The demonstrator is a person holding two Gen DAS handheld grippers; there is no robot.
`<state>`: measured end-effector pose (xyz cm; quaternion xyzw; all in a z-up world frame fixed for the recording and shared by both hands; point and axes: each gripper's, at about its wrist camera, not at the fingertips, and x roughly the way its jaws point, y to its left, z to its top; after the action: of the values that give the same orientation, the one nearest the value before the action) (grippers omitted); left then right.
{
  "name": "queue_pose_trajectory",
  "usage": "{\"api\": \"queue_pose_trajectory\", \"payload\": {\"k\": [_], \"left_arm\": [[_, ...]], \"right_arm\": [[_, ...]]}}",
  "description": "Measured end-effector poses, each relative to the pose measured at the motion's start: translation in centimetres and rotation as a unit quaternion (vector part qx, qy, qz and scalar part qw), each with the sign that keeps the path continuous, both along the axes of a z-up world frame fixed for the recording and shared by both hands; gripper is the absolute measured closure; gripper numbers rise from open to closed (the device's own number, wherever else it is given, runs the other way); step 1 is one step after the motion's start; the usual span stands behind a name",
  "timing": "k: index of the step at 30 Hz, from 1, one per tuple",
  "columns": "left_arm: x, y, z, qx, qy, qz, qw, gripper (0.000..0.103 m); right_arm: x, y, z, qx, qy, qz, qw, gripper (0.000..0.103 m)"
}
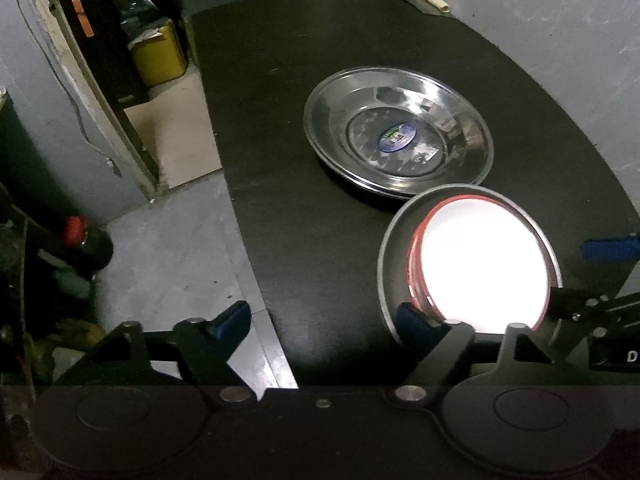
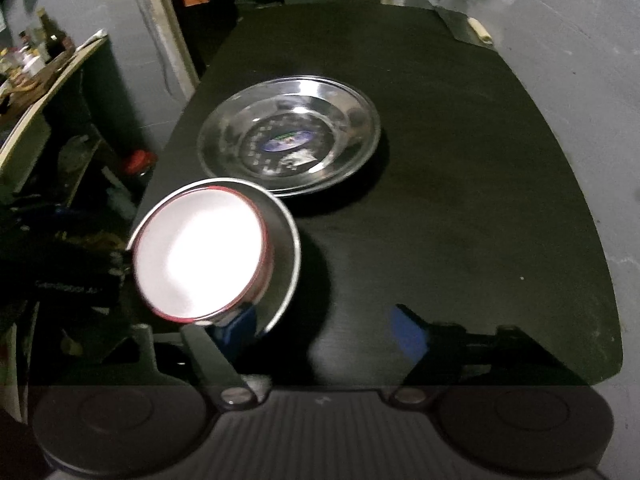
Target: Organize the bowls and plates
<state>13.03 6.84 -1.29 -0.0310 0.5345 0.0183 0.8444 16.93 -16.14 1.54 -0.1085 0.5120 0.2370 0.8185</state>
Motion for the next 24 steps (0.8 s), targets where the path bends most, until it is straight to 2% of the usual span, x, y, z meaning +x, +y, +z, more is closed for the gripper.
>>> {"api": "queue_pose_trajectory", "payload": {"k": [5,10,13,15,19,22,24], "left_arm": [[-0.1,0.0,0.2,-0.028,-0.004,-0.002,0.9996,0.043],[-0.2,0.0,0.2,-0.051,-0.006,0.0,0.9987,0.058],[-0.3,0.0,0.3,-0.061,-0.008,-0.003,0.9981,0.066],[-0.3,-0.1,0.3,-0.067,-0.01,-0.004,0.9977,0.071],[-0.2,-0.6,0.5,-0.076,-0.013,-0.02,0.9968,0.093],[-0.2,-1.0,0.5,-0.066,-0.014,-0.028,0.9973,0.093],[-0.2,-0.9,0.5,-0.073,-0.015,-0.023,0.9969,0.093]], "right_arm": [[-0.1,0.0,0.1,0.016,0.006,0.012,1.0,0.042],[-0.1,-0.1,0.1,0.032,0.018,0.021,0.999,0.047],[-0.2,-0.1,0.1,0.045,0.025,0.029,0.998,0.058],[-0.3,-0.1,0.1,0.058,0.032,0.039,0.997,0.072],[-0.3,-0.1,0.1,0.066,0.037,0.045,0.996,0.077],[0.0,-0.4,-0.1,0.077,0.045,0.041,0.995,0.077],[-0.1,-0.5,-0.1,0.079,0.043,0.041,0.995,0.077]]}}
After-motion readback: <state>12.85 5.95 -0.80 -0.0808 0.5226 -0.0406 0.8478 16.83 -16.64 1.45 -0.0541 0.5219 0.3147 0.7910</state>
